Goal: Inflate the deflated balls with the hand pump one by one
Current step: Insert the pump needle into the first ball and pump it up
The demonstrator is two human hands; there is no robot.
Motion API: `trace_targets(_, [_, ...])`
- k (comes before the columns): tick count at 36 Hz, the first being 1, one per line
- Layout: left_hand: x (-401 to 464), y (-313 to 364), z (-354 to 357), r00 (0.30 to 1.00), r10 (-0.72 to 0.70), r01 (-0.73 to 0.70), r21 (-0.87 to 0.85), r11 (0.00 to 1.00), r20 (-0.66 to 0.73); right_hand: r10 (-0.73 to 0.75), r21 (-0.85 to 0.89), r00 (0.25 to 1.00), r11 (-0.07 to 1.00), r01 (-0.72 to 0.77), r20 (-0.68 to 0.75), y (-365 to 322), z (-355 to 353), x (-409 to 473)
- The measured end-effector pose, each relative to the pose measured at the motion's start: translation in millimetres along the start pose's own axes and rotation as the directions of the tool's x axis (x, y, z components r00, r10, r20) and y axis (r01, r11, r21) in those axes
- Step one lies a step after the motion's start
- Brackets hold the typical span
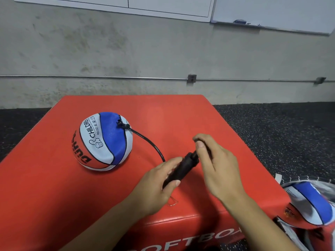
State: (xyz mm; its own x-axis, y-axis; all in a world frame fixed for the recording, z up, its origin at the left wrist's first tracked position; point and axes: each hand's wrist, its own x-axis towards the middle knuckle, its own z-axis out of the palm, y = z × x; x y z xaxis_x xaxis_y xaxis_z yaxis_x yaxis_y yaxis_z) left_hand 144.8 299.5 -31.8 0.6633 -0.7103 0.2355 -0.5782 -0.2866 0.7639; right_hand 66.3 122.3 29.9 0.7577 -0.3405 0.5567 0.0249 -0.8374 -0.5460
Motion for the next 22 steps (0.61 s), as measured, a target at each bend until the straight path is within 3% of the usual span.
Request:
trace_targets(7, [-1.1,6.6,-0.2,0.998,0.015,-0.018,0.041,0.999,0.054,0.057,0.153,0.951,0.988,-0.01,-0.305,2.1,-53.8,24.4])
trace_targets(11, [0.2,6.7,1.0,0.998,0.023,-0.027,0.061,0.998,0.065,0.094,0.179,0.923,0.983,-0.028,-0.373,7.0,-63.5,24.0])
trace_targets(16, [-0.2,6.4,0.6,0.998,0.021,-0.024,0.051,0.998,0.058,0.11,0.193,0.924,0.98,-0.04,-0.367,1.0,-45.1,21.0])
trace_targets(22, [-2.4,1.3,-1.4,1.0,-0.005,0.004,0.03,1.0,0.028,0.074,0.151,0.982,0.987,-0.048,-0.173,-5.6,-5.1,9.2])
